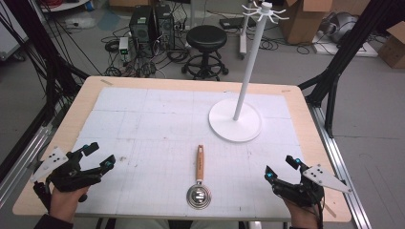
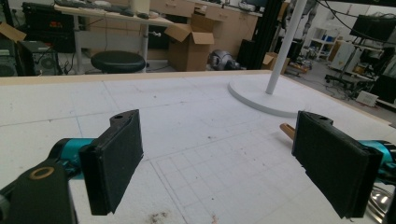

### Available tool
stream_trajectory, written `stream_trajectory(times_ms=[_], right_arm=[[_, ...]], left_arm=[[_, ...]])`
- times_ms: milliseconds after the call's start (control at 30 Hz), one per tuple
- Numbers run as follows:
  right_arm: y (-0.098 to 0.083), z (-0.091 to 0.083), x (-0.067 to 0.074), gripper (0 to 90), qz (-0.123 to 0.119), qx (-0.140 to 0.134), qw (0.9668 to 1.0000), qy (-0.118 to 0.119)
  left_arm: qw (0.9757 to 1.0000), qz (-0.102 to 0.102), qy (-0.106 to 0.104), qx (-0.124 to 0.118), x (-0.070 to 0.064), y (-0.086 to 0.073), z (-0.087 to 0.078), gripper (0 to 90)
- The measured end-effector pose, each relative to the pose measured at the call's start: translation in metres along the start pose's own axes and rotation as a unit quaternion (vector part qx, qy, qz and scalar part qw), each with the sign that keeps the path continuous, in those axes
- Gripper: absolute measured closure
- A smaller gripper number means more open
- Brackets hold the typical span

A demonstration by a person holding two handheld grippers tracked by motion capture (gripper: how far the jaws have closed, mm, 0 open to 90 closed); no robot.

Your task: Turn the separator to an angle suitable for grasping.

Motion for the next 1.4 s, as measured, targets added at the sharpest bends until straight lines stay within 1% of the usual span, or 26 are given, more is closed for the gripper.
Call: stream_trajectory(times_ms=[233,333,400,467,533,567,600,633,667,700,733,767,833,867,933,1033,1067,1100,1133,1167,1200,1233,1267,1300,1367,1400], right_arm=[[-0.002,0.001,-0.001,16.7,0.006,0.003,1.0000,0.006],[-0.002,0.005,0.005,17.1,0.009,0.006,0.9998,0.019],[-0.001,0.006,0.010,23.2,-0.002,0.002,0.9997,0.022],[0.002,0.008,0.013,24.1,-0.006,-0.006,0.9995,0.030],[0.002,0.013,0.017,25.3,0.006,-0.005,0.9992,0.040],[0.001,0.016,0.019,28.7,0.005,-0.002,0.9989,0.047],[0.001,0.016,0.019,28.7,0.005,-0.002,0.9989,0.047],[-0.001,0.022,0.025,32.4,0.007,0.005,0.9981,0.061],[-0.001,0.022,0.025,32.4,0.007,0.005,0.9981,0.061],[-0.003,0.030,0.032,32.5,0.013,0.018,0.9965,0.081],[-0.003,0.030,0.032,32.5,0.013,0.018,0.9965,0.081],[-0.006,0.040,0.041,36.9,0.005,0.037,0.9939,0.104],[-0.009,0.051,0.049,45.7,-0.005,0.057,0.9902,0.127],[-0.011,0.054,0.052,50.6,-0.008,0.065,0.9888,0.134],[-0.014,0.063,0.061,64.8,-0.018,0.082,0.9844,0.155],[-0.019,0.072,0.071,78.9,-0.031,0.107,0.9798,0.166],[-0.019,0.072,0.071,78.9,-0.031,0.107,0.9798,0.166],[-0.022,0.076,0.076,81.7,-0.032,0.122,0.9772,0.171],[-0.023,0.079,0.078,83.1,-0.034,0.127,0.9754,0.177],[-0.023,0.079,0.078,83.1,-0.034,0.127,0.9754,0.177],[-0.025,0.080,0.080,85.0,-0.033,0.133,0.9738,0.182],[-0.027,0.085,0.084,86.5,-0.041,0.138,0.9715,0.188],[-0.027,0.085,0.084,86.5,-0.041,0.138,0.9715,0.188],[-0.029,0.087,0.086,87.6,-0.044,0.144,0.9701,0.190],[-0.034,0.094,0.091,88.9,-0.059,0.163,0.9658,0.193],[-0.034,0.094,0.091,88.9,-0.059,0.163,0.9658,0.193]], left_arm=[[0.9999,-0.007,0.007,-0.004,0.002,0.000,-0.001,16.7],[0.9999,-0.007,0.007,-0.006,0.002,0.001,-0.003,16.7],[1.0000,-0.006,0.006,-0.006,0.002,0.001,-0.002,16.7],[1.0000,-0.001,0.003,-0.003,0.001,0.001,-0.001,16.7],[1.0000,0.002,0.000,0.002,0.000,0.000,-0.001,16.7],[1.0000,0.001,-0.001,0.002,-0.001,0.000,-0.001,16.7],[1.0000,0.001,-0.001,0.002,-0.001,0.000,-0.001,16.7],[1.0000,0.000,0.000,0.000,-0.001,0.000,-0.002,16.7],[1.0000,0.000,0.000,0.000,-0.001,0.000,-0.002,16.7],[1.0000,0.000,0.001,0.003,0.000,-0.001,-0.002,16.8],[1.0000,0.000,0.001,0.003,0.000,-0.001,-0.002,16.8],[1.0000,-0.003,0.001,0.003,0.001,-0.001,0.000,16.8],[1.0000,-0.003,0.000,0.006,0.001,-0.002,0.000,16.8],[1.0000,-0.003,0.000,0.006,0.001,-0.002,0.000,17.0],[0.9999,0.000,0.000,0.012,0.000,-0.003,0.000,17.1],[0.9999,-0.002,0.000,0.013,0.001,-0.003,0.000,17.3],[0.9999,-0.003,0.002,0.013,0.001,-0.003,0.000,17.3],[0.9999,-0.003,0.003,0.014,0.002,-0.004,0.000,17.4],[0.9999,-0.005,0.004,0.014,0.002,-0.004,0.000,17.4],[0.9999,-0.005,0.004,0.014,0.002,-0.004,0.000,17.4],[0.9999,-0.005,0.004,0.015,0.003,-0.004,0.000,17.4],[0.9998,-0.005,0.005,0.016,0.003,-0.004,0.000,17.5],[0.9998,-0.005,0.005,0.016,0.003,-0.004,0.000,17.6],[0.9998,-0.006,0.005,0.016,0.003,-0.004,0.001,17.6],[0.9998,-0.006,0.005,0.018,0.003,-0.005,0.000,17.6],[0.9998,-0.006,0.005,0.018,0.003,-0.005,0.000,17.7]])
Point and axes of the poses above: each handheld gripper's, and its own axes: z roughly forward along the jaws, y roughly out of its top, x roughly to its left, the point moved 3 cm from there along z, roughly forward along the jaws, and after that the axes turned 6 degrees about -x, right-handed, at the moved point
